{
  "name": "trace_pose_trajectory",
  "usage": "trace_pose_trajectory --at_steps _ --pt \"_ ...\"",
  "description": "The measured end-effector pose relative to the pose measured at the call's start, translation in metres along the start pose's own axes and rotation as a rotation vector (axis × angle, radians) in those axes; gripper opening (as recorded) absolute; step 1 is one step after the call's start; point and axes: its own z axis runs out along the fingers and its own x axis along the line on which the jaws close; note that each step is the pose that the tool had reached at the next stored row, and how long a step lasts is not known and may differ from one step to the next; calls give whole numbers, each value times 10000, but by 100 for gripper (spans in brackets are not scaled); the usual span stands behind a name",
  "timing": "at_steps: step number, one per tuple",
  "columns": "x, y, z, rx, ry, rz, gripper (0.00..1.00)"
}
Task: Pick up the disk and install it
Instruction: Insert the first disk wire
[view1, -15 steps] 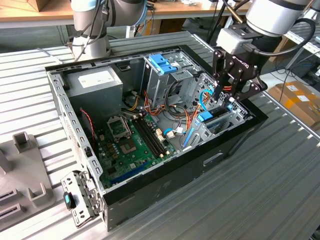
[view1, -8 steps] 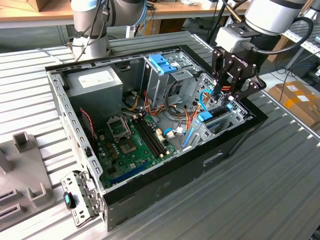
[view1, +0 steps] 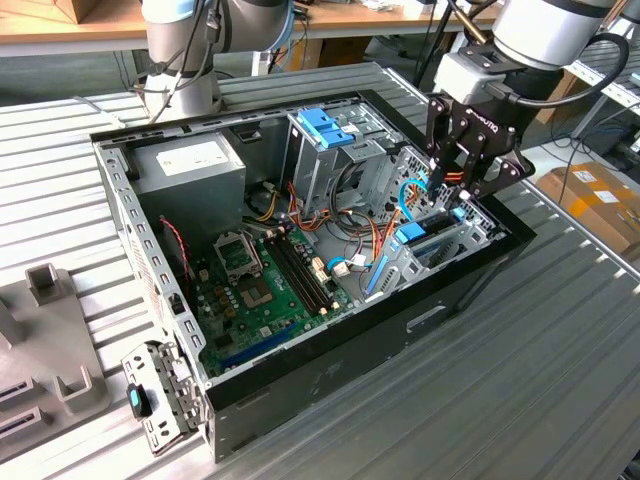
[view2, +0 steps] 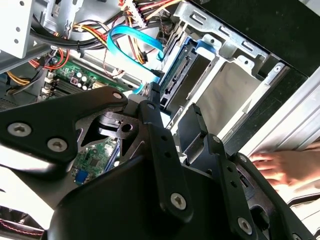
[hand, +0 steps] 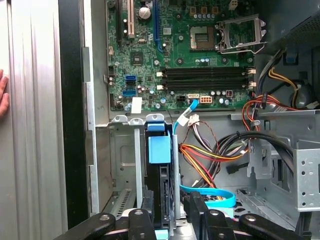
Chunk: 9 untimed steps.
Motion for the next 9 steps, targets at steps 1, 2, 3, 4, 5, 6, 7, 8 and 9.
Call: trace_pose_trajectory --at_steps 1,2,3,4,5,6,7,8,9 --pt "0 -4 0 0 0 0 42" --pt "-1 -14 0 0 -1 0 42" --pt "-1 -21 0 0 0 0 42" --pt "-2 -25 0 0 0 0 42" --pt "-2 -29 -1 0 1 0 42" --pt "-3 -31 0 0 0 1 42" --pt "-3 -33 0 0 0 1 42" --pt "-4 -36 0 0 0 0 42" --pt "-5 -38 0 0 0 0 42"
